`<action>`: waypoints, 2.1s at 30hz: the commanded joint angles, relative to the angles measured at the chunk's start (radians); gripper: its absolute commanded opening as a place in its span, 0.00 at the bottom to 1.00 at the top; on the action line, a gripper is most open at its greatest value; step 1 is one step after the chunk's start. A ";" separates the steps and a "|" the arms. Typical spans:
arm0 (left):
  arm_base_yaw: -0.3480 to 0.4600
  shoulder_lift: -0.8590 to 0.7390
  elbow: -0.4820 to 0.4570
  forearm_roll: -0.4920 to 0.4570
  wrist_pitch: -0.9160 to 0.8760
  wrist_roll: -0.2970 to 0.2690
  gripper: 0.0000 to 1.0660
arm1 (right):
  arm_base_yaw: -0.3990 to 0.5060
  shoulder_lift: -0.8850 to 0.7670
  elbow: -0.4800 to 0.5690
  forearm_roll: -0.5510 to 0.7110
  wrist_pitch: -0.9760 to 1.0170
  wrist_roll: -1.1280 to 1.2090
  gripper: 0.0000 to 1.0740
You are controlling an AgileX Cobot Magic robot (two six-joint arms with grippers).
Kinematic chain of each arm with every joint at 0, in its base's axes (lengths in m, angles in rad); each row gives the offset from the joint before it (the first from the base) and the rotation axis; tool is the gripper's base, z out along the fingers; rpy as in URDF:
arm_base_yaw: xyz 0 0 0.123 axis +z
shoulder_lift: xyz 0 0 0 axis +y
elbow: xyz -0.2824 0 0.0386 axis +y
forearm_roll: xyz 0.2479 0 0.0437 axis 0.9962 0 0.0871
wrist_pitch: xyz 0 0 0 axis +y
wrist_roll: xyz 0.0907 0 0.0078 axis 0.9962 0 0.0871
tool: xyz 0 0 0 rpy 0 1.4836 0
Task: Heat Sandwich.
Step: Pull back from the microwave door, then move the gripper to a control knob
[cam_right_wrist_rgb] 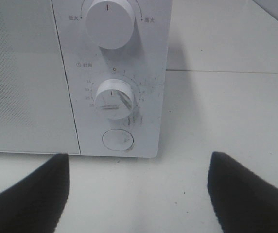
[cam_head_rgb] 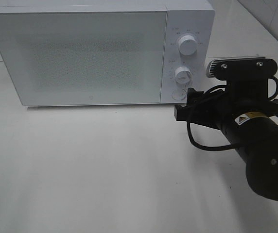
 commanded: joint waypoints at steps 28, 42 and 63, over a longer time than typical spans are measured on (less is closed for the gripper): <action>0.005 -0.023 0.002 -0.010 -0.014 -0.004 0.91 | -0.141 0.306 -0.324 -0.141 -0.026 0.072 0.71; 0.005 -0.018 0.002 -0.009 -0.014 -0.004 0.91 | -0.187 0.406 -0.426 -0.148 -0.032 0.090 0.71; 0.005 -0.018 0.002 -0.009 -0.014 -0.004 0.91 | -0.187 0.409 -0.430 -0.149 -0.029 0.090 0.07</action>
